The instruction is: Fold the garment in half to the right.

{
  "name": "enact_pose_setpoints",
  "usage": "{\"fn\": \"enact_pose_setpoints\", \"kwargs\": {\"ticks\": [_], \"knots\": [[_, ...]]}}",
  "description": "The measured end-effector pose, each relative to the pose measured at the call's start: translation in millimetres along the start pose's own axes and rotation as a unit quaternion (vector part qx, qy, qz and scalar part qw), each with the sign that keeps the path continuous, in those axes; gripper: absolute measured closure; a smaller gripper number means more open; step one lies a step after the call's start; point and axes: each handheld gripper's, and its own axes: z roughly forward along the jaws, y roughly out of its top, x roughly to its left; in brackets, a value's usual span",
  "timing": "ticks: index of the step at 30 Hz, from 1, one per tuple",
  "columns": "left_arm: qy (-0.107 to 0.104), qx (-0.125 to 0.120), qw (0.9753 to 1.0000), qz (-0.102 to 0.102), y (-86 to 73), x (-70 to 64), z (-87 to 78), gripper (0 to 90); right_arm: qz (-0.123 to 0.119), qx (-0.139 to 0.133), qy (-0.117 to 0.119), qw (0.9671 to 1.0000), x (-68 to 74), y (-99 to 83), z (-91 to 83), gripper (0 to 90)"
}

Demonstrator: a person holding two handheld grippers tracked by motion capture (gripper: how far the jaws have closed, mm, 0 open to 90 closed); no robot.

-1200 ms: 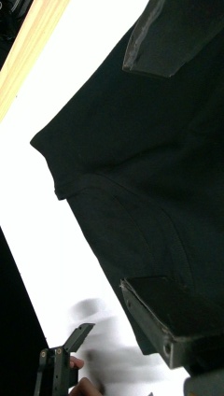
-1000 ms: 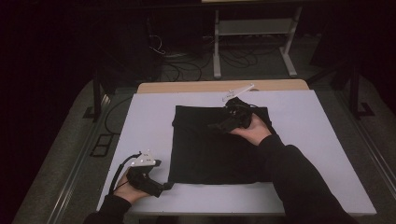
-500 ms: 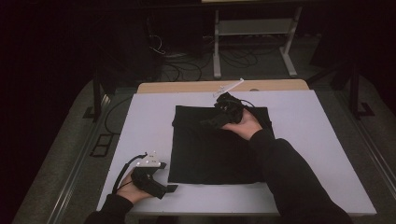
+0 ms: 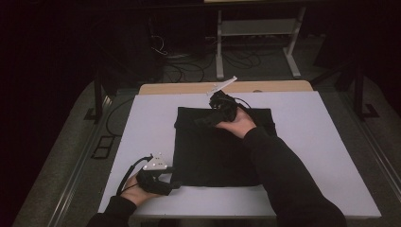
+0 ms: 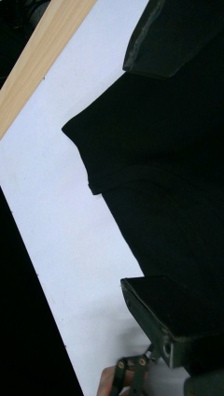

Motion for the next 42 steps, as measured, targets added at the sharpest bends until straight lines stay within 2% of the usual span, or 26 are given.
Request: {"fn": "enact_pose_setpoints", "kwargs": {"ticks": [1, 3, 6, 10, 11, 13, 14, 19, 32, 42], "knots": [[0.003, 0.003, 1.0000, 0.005, 0.0, 0.8, -0.8, 43.6, 0.000, -0.001, -0.001, 1.0000, 0.0, 0.6, 1.2, 0.0], [0.005, -0.003, 1.0000, -0.002, 0.2, 1.5, -0.2, 49.8, 0.000, -0.001, 0.000, 1.0000, -0.6, 1.5, 3.6, 0.0], [0.005, 0.000, 1.0000, 0.003, 1.3, 2.7, 0.2, 56.6, 0.001, 0.000, -0.001, 1.0000, -2.8, 2.7, 7.0, 0.0], [-0.005, -0.001, 1.0000, 0.005, 4.1, 1.0, 2.9, 69.7, 0.006, 0.000, -0.004, 1.0000, -6.2, 4.2, 11.3, 0.0], [-0.008, 0.005, 0.9999, 0.012, 4.9, 1.5, 2.7, 72.0, 0.009, 0.002, -0.005, 0.9999, -6.7, 4.9, 12.1, 0.0], [-0.011, 0.002, 0.9999, 0.007, 5.5, 1.1, 3.8, 75.1, 0.007, 0.002, -0.005, 1.0000, -8.5, 6.1, 14.1, 0.0], [-0.015, 0.007, 0.9998, 0.011, 5.7, 2.1, 3.3, 76.3, 0.011, 0.003, -0.006, 0.9999, -8.7, 7.1, 15.0, 0.0], [-0.020, -0.001, 0.9998, -0.004, 6.0, 1.2, 4.6, 79.1, 0.011, 0.002, -0.009, 0.9999, -11.3, 12.7, 20.0, 0.0], [-0.026, 0.001, 0.9997, -0.001, 8.6, 1.6, 4.1, 83.5, 0.016, 0.009, -0.010, 0.9998, -16.9, 26.0, 45.6, 0.0], [-0.034, -0.011, 0.9993, 0.003, 11.6, 0.0, 1.7, 83.8, 0.020, 0.010, -0.010, 0.9997, -21.5, 36.5, 69.4, 0.0]]}}
